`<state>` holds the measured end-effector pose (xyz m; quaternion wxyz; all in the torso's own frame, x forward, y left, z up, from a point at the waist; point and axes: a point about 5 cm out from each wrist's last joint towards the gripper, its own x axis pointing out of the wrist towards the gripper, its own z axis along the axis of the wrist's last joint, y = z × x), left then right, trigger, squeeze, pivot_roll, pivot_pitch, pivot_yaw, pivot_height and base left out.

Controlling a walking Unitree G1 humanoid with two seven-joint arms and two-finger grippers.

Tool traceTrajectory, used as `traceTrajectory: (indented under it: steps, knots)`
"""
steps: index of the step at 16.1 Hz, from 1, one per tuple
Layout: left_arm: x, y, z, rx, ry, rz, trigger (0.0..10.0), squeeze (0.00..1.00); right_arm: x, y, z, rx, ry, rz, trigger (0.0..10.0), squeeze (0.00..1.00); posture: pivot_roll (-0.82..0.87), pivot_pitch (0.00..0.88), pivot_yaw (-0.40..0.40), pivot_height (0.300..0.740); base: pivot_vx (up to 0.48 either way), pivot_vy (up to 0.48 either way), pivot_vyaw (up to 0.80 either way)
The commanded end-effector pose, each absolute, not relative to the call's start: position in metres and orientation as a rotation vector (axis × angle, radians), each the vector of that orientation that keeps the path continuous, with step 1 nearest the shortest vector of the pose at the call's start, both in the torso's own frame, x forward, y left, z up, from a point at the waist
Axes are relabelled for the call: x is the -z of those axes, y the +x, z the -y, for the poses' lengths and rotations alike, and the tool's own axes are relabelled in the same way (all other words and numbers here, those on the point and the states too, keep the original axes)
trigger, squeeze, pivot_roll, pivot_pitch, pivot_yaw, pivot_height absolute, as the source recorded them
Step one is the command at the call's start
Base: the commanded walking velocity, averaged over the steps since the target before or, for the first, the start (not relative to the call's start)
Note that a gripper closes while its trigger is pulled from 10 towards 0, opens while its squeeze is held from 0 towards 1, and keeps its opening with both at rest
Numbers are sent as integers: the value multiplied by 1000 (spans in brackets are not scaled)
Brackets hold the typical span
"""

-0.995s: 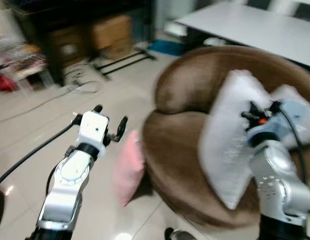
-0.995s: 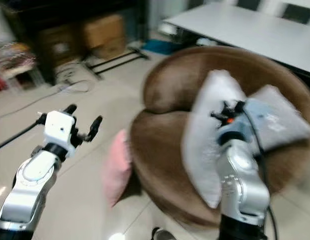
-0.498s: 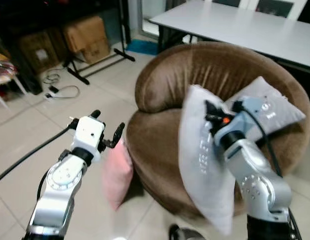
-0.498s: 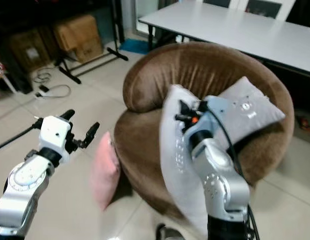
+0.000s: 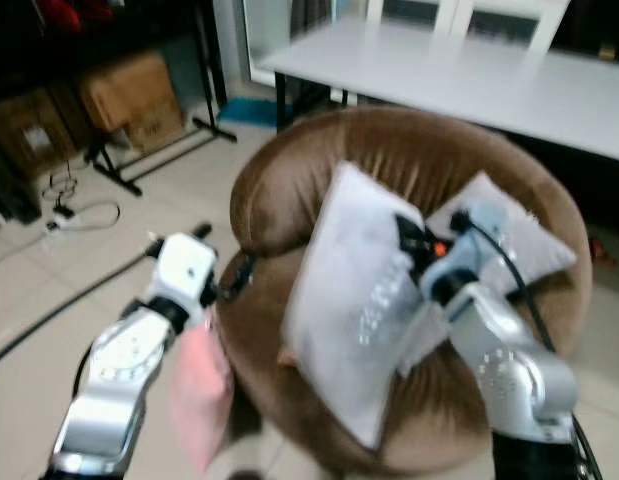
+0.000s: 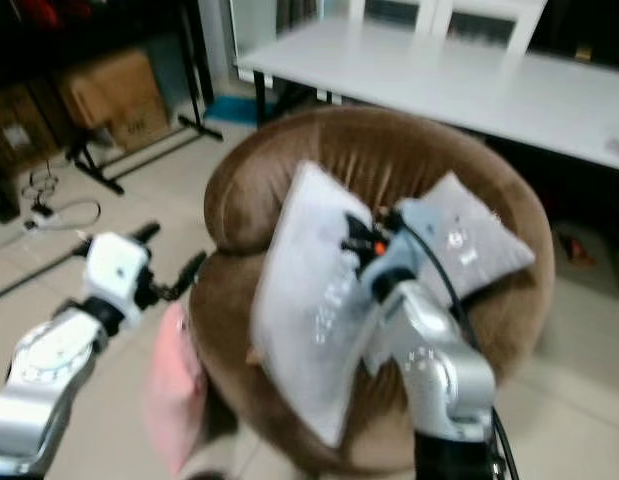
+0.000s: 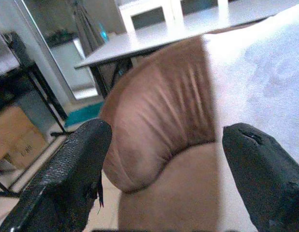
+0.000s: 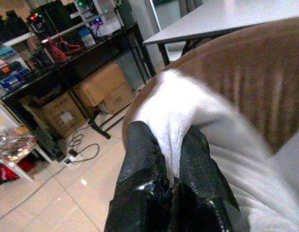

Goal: Move the pillow to the sofa from floor

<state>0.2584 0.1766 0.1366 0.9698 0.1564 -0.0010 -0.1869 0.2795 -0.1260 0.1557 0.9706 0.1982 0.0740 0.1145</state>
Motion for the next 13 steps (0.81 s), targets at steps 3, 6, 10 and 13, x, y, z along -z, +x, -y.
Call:
traceTrajectory:
  steps: [3, 6, 10, 13]
  knots:
    - [-129, 254, -173, 492, 318, -71, 10000, 0, -155, 273, 123, -270, 454, -170, 10000, 0, 12, 0, 7, 740, 0, 0, 0]
    - [-127, 255, -171, 566, 334, -94, 10000, 0, -152, 270, 117, -340, 435, -193, 10000, 0, 13, 0, 8, 740, 0, 0, 0]
    - [-126, 255, -167, 629, 336, -98, 10000, 0, -170, 274, 106, -462, 505, -145, 10000, 0, 15, 0, 3, 740, 0, 0, 0]
    - [-125, 256, -164, 652, 334, -105, 10000, 0, -183, 278, 96, -577, 711, -153, 10000, 0, 20, 0, -7, 740, 0, 0, 0]
